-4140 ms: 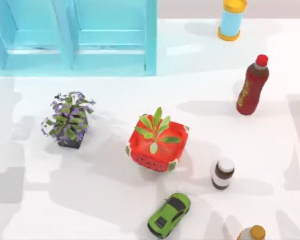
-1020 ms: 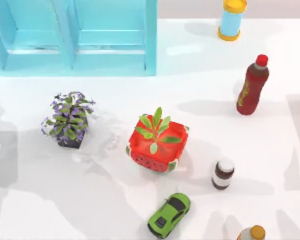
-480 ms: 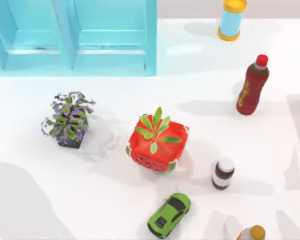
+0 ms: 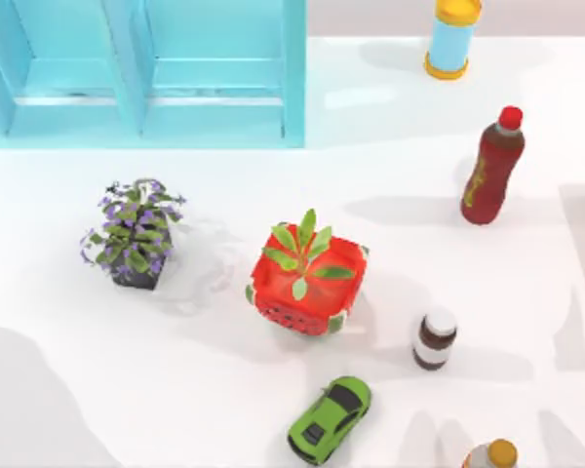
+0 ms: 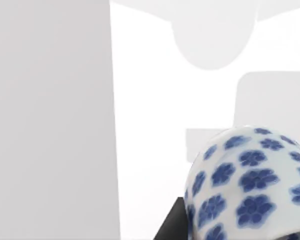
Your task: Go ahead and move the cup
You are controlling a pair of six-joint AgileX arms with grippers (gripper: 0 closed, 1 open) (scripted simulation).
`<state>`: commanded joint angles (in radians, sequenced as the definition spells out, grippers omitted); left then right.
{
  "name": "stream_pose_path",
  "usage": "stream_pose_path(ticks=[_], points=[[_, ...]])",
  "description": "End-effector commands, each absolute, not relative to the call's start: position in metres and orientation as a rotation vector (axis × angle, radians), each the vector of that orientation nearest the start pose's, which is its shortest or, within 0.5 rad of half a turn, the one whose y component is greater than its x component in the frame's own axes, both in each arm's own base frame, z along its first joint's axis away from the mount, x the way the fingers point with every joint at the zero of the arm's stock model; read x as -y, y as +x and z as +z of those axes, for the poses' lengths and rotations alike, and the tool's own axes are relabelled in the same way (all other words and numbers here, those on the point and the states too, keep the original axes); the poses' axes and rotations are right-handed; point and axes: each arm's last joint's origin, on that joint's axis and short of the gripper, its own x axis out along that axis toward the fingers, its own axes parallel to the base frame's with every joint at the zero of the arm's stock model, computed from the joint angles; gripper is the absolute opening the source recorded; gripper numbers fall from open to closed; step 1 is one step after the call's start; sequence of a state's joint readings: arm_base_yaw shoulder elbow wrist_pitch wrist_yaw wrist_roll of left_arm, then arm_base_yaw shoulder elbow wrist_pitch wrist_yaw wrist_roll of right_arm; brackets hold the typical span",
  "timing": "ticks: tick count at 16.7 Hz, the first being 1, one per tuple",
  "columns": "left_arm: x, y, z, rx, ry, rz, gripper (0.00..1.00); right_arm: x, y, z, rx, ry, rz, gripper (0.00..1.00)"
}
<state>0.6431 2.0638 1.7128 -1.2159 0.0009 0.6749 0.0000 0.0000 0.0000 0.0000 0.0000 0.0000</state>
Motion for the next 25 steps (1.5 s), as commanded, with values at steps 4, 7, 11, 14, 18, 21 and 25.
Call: stream_pose_path(ticks=[4,7,11,14,18,21,25], points=[[-0.246,0.320,0.170,-1.568,0.022,-0.017,0.00,0.001,0.106,0.160,0.000,0.000,0.000,1.00],[-0.246,0.318,0.146,-1.570,0.016,-0.016,0.00,0.001,0.106,0.160,0.000,0.000,0.000,1.00],[-0.246,0.318,0.144,-1.571,0.015,-0.016,0.00,0.001,0.106,0.160,0.000,0.000,0.000,1.00],[-0.246,0.318,0.144,-1.571,0.015,-0.016,0.23,0.001,0.106,0.160,0.000,0.000,0.000,1.00],[-0.246,0.318,0.144,-1.571,0.015,-0.016,0.53,0.001,0.106,0.160,0.000,0.000,0.000,1.00],[-0.246,0.318,0.144,-1.571,0.015,-0.016,0.75,0.001,0.106,0.160,0.000,0.000,0.000,1.00],[-0.246,0.318,0.144,-1.571,0.015,-0.016,1.00,0.001,0.106,0.160,0.000,0.000,0.000,1.00]])
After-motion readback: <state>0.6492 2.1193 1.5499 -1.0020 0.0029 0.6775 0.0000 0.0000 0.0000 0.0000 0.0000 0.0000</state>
